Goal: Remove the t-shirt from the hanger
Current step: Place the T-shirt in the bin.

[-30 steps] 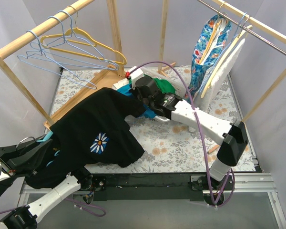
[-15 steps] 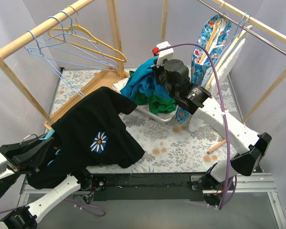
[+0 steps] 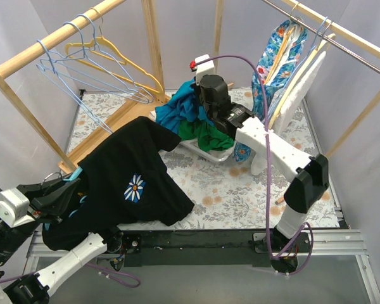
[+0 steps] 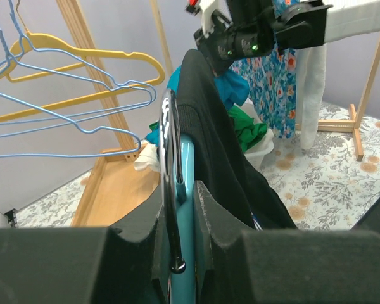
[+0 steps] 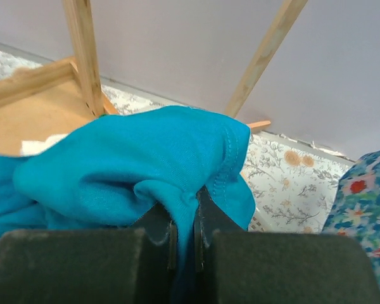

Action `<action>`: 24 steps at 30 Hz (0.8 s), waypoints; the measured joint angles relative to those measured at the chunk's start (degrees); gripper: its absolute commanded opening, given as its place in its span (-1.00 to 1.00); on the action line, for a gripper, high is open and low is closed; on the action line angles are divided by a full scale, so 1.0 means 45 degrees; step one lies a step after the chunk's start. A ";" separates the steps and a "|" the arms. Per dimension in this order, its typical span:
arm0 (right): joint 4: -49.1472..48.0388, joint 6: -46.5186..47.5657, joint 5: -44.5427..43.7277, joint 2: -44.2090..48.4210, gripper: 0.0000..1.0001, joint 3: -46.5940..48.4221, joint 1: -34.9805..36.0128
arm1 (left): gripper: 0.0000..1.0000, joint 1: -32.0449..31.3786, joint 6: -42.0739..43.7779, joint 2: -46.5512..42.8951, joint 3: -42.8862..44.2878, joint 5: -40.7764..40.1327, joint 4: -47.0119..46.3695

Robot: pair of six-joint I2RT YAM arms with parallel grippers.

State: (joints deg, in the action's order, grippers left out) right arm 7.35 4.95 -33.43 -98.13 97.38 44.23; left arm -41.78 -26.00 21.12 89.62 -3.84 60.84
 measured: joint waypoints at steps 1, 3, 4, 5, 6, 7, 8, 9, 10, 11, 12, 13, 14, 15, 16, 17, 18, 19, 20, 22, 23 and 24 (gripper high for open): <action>-0.0049 -0.0019 0.0019 -0.0248 -0.97 0.0000 -0.0019 | -1.00 0.0000 0.0000 0.0000 -0.0053 -0.0015 -0.0005; -0.0092 -0.0146 0.0117 -0.0874 -0.97 0.0010 -0.0117 | -1.00 -0.0005 0.0000 0.0000 -0.0199 -0.0063 -0.0005; -0.0083 -0.0282 0.0209 -0.1195 -0.97 0.0010 -0.0189 | -1.00 -0.0010 0.0000 0.0000 -0.0248 -0.0083 -0.0010; -0.0073 -0.0466 0.0335 -0.1501 -0.97 0.0010 -0.0248 | -1.00 -0.0010 0.0000 0.0000 -0.0272 -0.0112 0.0000; -0.0068 -0.0680 0.0529 -0.1812 -0.97 0.0000 -0.0306 | -1.00 -0.0015 0.0000 0.0000 -0.0277 -0.0141 0.0000; -0.0102 -0.0894 0.0743 -0.2069 -0.97 -0.0068 -0.0364 | -1.00 -0.0019 0.0000 -0.0005 -0.0277 -0.0185 -0.0005; -0.0107 -0.1171 0.0952 -0.2278 -0.97 -0.0209 -0.0437 | -1.00 -0.0019 0.0000 -0.0005 -0.0272 -0.0243 -0.0010; -0.0131 -0.1457 0.1127 -0.2472 -0.97 -0.0369 -0.0525 | -1.00 -0.0019 0.0005 -0.0005 -0.0272 -0.0301 -0.0005; -0.0180 -0.1719 0.1253 -0.2642 -0.97 -0.0539 -0.0602 | -1.00 -0.0019 0.0010 -0.0005 -0.0272 -0.0369 -0.0010; -0.0219 -0.1919 0.1341 -0.2754 -0.97 -0.0699 -0.0665 | -1.00 -0.0019 0.0010 -0.0005 -0.0272 -0.0423 -0.0010; -0.0233 -0.2200 0.1447 -0.2871 -0.97 -0.0879 -0.0719 | -1.00 -0.0019 0.0015 -0.0010 -0.0277 -0.0525 -0.0024; -0.0228 -0.2443 0.1501 -0.2963 -0.97 -0.1020 -0.0806 | -1.00 -0.0019 0.0024 -0.0010 -0.0291 -0.0627 -0.0073; -0.0189 -0.2633 0.1540 -0.3036 -0.66 -0.1078 -0.0865 | -1.00 -0.0019 0.0053 -0.0029 -0.0350 -0.0772 -0.0194; -0.0185 -0.2793 0.1583 -0.3065 -0.49 -0.1098 -0.0908 | -1.00 -0.0019 0.0073 -0.0058 -0.0413 -0.0879 -0.0296; -0.0185 -0.2934 0.1617 -0.3065 -0.33 -0.1098 -0.0928 | -1.00 -0.0019 0.0117 -0.0107 -0.0515 -0.1039 -0.0418; -0.0214 -0.3060 0.1647 -0.3031 -0.08 -0.1098 -0.0928 | -1.00 -0.0019 0.0146 -0.0146 -0.0583 -0.1141 -0.0495; -0.0209 -0.3113 0.1695 -0.2982 -0.02 -0.1098 -0.0918 | -1.00 -0.0019 0.0185 -0.0185 -0.0641 -0.1263 -0.0578; -0.0180 -0.3143 0.1724 -0.2934 0.04 -0.1098 -0.0908 | -1.00 -0.0019 0.0214 -0.0209 -0.0661 -0.1370 -0.0612; -0.0146 -0.3118 0.1773 -0.2866 0.11 -0.1098 -0.0894 | -1.00 -0.0019 0.0253 -0.0223 -0.0665 -0.1457 -0.0646; -0.0039 -0.3036 0.1894 -0.2676 0.16 -0.1098 -0.0874 | -1.00 -0.0019 0.0301 -0.0243 -0.0665 -0.1617 -0.0680; -0.0005 -0.2973 0.1943 -0.2560 0.18 -0.1098 -0.0845 | -1.00 -0.0019 0.0316 -0.0253 -0.0665 -0.1681 -0.0675; 0.0029 -0.2905 0.2001 -0.2453 0.19 -0.1098 -0.0811 | -1.00 -0.0019 0.0345 -0.0253 -0.0665 -0.1734 -0.0670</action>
State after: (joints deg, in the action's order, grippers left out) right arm 7.49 -8.12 -24.43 -109.16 92.44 40.58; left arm -41.87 -24.45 19.99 86.63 -11.64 57.82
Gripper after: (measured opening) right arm 0.569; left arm 0.138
